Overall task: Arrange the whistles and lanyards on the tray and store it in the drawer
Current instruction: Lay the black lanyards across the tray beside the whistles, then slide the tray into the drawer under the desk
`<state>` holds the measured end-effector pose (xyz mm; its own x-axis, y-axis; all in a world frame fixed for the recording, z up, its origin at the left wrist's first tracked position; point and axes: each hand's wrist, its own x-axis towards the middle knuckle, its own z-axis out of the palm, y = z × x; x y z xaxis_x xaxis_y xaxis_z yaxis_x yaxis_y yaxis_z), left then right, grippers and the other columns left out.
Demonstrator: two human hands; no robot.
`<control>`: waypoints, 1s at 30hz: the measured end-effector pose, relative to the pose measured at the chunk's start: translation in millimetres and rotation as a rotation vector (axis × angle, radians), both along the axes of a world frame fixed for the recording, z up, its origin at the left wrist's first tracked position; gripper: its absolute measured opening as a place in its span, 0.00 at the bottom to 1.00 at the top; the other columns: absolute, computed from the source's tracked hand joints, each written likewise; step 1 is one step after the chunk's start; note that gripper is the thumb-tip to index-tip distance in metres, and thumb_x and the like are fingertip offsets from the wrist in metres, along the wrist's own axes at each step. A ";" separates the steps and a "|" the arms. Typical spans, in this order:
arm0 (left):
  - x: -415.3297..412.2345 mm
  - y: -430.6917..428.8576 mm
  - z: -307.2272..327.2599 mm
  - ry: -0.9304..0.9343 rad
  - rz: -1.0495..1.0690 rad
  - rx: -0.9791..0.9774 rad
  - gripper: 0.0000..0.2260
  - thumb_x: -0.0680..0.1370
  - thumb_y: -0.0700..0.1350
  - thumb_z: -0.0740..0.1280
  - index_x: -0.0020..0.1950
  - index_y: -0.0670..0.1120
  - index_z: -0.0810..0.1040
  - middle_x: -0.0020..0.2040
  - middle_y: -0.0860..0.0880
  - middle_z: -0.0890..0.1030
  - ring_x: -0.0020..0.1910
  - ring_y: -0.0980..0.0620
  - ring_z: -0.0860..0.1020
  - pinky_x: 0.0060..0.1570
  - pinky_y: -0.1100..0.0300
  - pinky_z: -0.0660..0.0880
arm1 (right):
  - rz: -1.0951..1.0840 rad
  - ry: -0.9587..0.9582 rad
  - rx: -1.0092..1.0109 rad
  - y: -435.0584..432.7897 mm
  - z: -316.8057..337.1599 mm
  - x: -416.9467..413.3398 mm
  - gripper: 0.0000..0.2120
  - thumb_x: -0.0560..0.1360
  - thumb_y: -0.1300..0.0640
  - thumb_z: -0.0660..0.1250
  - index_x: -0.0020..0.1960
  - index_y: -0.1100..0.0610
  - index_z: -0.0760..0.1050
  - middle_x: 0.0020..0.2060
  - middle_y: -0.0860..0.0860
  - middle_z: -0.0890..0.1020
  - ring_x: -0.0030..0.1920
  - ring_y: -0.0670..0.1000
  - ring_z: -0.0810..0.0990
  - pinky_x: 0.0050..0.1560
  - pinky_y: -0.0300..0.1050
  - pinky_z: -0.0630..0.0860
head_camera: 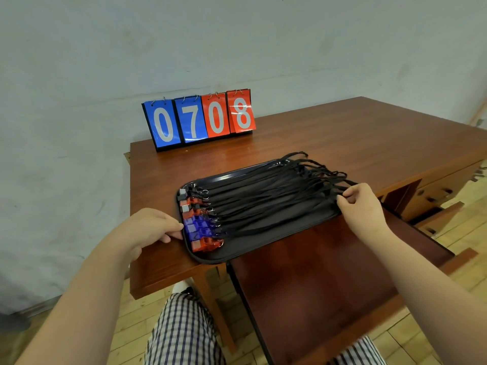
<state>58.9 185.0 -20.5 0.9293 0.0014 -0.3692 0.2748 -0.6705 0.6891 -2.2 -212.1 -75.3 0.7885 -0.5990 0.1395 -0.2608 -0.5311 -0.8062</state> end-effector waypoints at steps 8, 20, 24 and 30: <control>16.6 -8.6 -3.0 -0.034 0.172 -0.178 0.09 0.78 0.37 0.69 0.58 0.39 0.77 0.47 0.43 0.83 0.41 0.51 0.82 0.33 0.62 0.77 | -0.021 0.117 0.279 6.8 6.9 1.6 0.13 0.82 0.55 0.61 0.42 0.60 0.74 0.33 0.58 0.79 0.29 0.53 0.75 0.30 0.44 0.74; 11.5 -22.3 -4.3 -0.069 0.322 -0.252 0.03 0.77 0.32 0.69 0.46 0.38 0.78 0.46 0.39 0.81 0.40 0.49 0.81 0.30 0.62 0.80 | -0.004 0.128 -0.075 6.4 7.1 4.3 0.24 0.83 0.56 0.58 0.29 0.61 0.65 0.21 0.52 0.65 0.20 0.51 0.62 0.26 0.41 0.59; 7.6 -27.6 -2.1 -0.109 0.344 -0.290 0.02 0.77 0.35 0.69 0.45 0.40 0.79 0.48 0.39 0.82 0.42 0.48 0.81 0.42 0.57 0.81 | -0.027 0.073 -0.070 -1.3 16.0 -0.2 0.21 0.84 0.55 0.57 0.33 0.57 0.63 0.23 0.51 0.66 0.22 0.49 0.63 0.26 0.41 0.58; 3.5 -45.3 31.3 -0.215 0.255 -0.334 0.05 0.76 0.40 0.70 0.50 0.40 0.81 0.45 0.42 0.84 0.39 0.51 0.80 0.45 0.57 0.79 | -0.106 -0.029 -0.057 -19.4 44.6 -13.1 0.18 0.84 0.52 0.57 0.35 0.51 0.61 0.28 0.50 0.66 0.25 0.49 0.63 0.27 0.42 0.57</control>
